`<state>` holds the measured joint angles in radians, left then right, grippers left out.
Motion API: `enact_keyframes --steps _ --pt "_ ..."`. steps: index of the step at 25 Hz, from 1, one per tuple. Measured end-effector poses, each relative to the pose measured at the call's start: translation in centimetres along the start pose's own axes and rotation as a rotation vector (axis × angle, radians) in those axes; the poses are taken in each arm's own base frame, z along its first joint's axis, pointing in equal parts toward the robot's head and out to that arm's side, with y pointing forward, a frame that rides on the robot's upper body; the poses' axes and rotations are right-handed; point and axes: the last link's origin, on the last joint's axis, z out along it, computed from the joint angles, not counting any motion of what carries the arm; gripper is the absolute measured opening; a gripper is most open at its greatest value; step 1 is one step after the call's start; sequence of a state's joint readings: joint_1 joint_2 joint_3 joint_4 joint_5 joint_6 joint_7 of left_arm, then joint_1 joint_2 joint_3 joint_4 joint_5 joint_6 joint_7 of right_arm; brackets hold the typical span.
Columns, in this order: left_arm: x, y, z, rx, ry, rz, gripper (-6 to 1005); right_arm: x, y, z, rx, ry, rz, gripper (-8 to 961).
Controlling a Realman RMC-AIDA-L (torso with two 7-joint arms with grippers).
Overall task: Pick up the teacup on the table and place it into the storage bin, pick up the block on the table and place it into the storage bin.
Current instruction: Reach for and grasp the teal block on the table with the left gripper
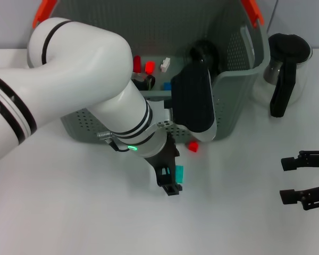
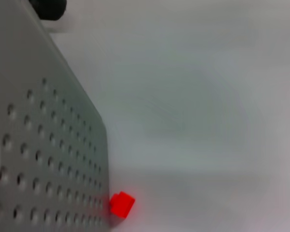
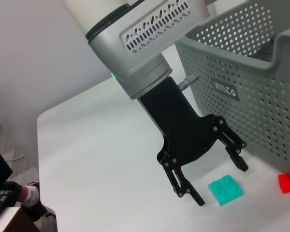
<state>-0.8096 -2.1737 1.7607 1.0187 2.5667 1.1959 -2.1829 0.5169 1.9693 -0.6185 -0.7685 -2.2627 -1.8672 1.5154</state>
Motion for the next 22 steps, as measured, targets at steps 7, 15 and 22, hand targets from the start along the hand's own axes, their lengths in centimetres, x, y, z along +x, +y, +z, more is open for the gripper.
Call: enact_keyframes --steps 7,15,22 --pt "-0.15 -0.18 0.32 0.002 -0.009 -0.003 761 0.01 0.04 0.19 -0.002 -0.001 0.001 940" --pt "-0.42 -0.26 0.67 0.0 -0.02 -0.01 646 0.05 -0.04 0.39 0.002 0.004 0.002 940" --pt "-0.3 -0.15 0.71 -0.007 -0.016 -0.015 638 -0.03 -0.16 0.5 0.005 0.014 -0.001 941"
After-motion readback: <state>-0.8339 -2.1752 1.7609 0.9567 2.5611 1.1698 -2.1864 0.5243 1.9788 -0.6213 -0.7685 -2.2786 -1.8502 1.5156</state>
